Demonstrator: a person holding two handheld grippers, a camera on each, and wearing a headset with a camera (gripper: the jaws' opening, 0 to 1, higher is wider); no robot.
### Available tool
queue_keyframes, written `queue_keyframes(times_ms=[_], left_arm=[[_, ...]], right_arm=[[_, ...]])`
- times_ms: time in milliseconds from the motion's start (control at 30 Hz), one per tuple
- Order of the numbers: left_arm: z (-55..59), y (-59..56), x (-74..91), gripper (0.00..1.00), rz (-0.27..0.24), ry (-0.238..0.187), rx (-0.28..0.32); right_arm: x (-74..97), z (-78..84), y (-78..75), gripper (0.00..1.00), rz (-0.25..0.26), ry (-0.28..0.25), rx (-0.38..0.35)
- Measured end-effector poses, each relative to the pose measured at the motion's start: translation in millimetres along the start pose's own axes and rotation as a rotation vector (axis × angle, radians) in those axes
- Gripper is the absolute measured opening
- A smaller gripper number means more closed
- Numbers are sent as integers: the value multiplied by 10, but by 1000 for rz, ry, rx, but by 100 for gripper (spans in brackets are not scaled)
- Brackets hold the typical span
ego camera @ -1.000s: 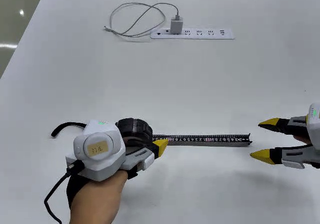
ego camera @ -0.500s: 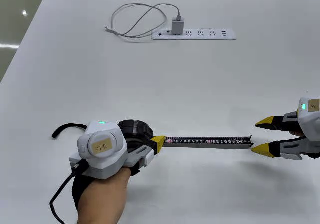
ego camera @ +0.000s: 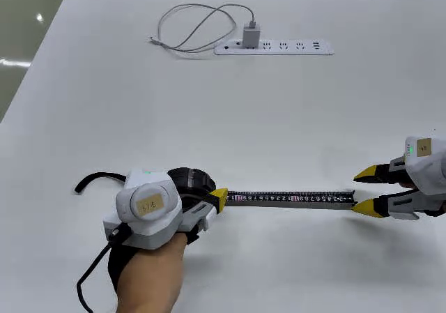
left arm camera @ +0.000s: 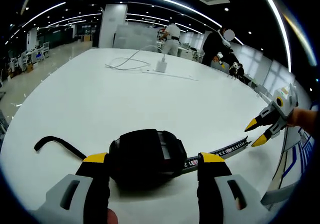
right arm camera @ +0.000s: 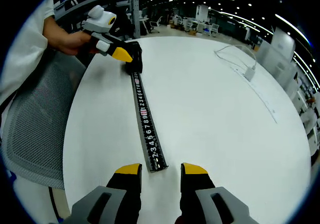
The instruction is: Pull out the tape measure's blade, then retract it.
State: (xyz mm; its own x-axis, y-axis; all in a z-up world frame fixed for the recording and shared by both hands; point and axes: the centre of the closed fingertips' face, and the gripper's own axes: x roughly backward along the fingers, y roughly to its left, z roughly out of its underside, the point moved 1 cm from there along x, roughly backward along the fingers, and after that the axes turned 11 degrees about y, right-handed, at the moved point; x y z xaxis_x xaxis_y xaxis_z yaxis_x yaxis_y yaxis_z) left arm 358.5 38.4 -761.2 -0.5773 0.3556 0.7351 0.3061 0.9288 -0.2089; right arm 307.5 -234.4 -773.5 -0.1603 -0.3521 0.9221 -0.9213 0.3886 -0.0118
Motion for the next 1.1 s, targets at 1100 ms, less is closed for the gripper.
queue_keyframes(times_ms=[1100], left_arm=[[25,74,-77,61,-32,32,18]], right_arm=[[-172,79,5,13,-44,65,92]])
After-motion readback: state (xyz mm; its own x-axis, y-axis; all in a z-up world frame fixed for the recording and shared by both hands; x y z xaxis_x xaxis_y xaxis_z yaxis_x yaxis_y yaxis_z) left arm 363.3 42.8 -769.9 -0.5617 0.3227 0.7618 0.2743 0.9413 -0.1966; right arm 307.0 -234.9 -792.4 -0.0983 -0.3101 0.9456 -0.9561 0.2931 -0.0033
